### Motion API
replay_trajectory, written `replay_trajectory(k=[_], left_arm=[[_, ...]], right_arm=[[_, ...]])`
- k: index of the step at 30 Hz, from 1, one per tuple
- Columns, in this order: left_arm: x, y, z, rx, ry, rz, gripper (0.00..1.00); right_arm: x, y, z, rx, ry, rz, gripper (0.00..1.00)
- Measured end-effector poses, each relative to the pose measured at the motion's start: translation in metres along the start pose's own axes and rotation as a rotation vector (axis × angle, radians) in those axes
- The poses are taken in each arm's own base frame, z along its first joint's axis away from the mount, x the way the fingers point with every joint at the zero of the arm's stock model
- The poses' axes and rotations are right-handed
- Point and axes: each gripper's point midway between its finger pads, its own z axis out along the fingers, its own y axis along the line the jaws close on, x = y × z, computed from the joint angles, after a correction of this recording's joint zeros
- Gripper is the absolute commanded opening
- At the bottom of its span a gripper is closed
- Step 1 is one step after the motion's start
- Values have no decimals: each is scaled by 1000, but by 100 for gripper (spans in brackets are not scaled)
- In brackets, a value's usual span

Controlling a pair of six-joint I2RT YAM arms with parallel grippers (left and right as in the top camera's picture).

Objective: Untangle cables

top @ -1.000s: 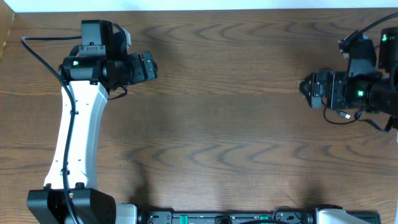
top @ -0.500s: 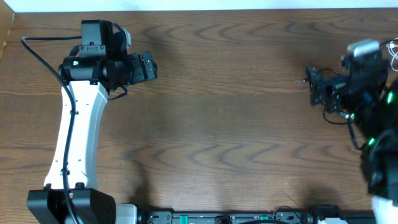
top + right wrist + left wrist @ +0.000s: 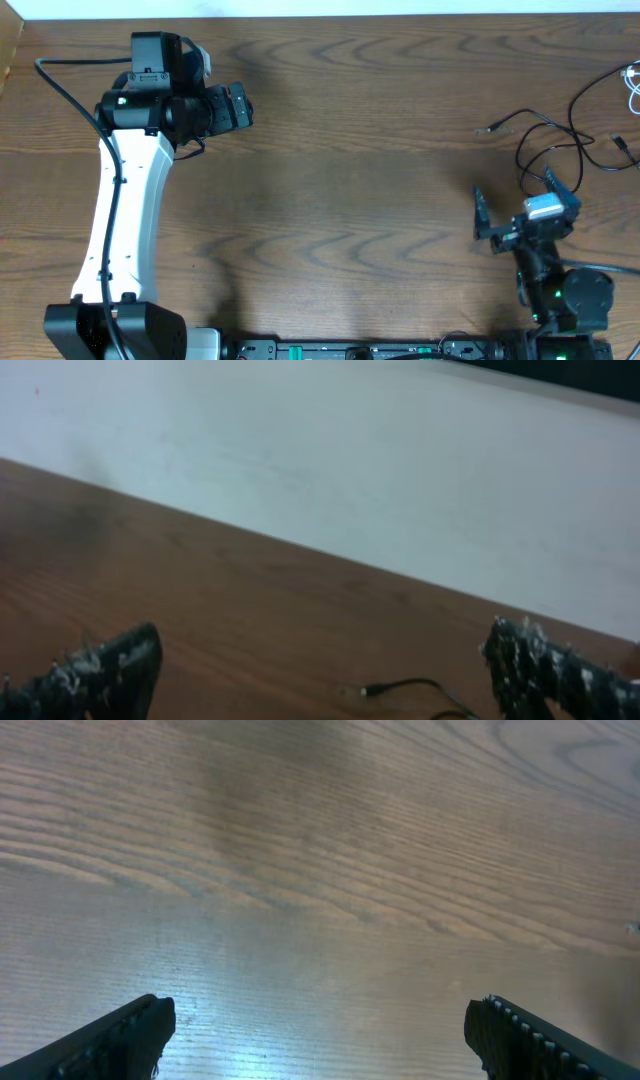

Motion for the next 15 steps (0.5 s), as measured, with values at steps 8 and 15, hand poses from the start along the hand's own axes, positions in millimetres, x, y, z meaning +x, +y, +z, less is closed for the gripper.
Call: replay_trajectory(k=[8,15], left_arm=[[0,0,0,-1,1,0,98],[0,0,1,-1,1,0,98]], right_arm=[[34,8,-7,9,-50,-8,99],[75,16,-8,-17,69,31,99]])
